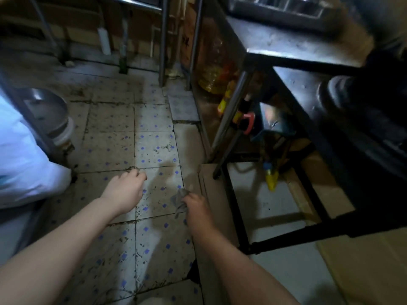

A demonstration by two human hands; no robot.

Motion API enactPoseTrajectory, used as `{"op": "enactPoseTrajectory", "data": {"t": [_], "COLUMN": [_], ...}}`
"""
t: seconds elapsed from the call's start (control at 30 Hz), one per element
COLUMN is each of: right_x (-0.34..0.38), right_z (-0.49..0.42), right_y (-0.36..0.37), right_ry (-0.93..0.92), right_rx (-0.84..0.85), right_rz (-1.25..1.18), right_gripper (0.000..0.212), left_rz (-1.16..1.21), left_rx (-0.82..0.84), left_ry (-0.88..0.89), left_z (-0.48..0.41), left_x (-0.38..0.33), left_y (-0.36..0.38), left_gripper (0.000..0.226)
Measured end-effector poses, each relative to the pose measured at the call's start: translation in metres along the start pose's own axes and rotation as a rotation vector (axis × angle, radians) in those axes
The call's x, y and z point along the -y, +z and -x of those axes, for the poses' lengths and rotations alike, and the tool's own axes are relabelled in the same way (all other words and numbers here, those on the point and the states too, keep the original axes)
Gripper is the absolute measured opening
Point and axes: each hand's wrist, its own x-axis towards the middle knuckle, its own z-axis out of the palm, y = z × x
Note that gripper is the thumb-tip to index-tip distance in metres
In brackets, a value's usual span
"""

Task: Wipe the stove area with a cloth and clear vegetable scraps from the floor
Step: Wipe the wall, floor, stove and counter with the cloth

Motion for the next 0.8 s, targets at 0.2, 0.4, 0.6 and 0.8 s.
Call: {"op": "enactPoseTrajectory", "data": {"t": [0.2,0.4,0.6,0.8], "right_x": [0.061,0.114,0.135,0.112], "right_z": [0.030,0.068,0.102,0.136], "right_y": [-0.115,-0.211,-0.281,-0.323], "right_ry": [-0.009,-0.002,0.044,0.170], "right_rx": [-0.048,-0.030,-0.144,-0.266], "right_rz": [0.040,-0.018,0.001,-0.033], "right_gripper": [0.037,0.043,0.045,0.045], "left_rz": [-0.082,-0.121,-0.081,-0.059], "left_rx": [0.039,0.065,0.056,0.018], "left_ry": [0.040,0.102,0.177,0.318], "left_z": [0.034,0.059,0.069,0.060], "left_x": [-0.009,-0.024,-0.058,-0.107], "left_y": [-0.118,-0.222,-0.287,-0.315], "left_gripper": [0.033,0.035,0.034,0.037]}}
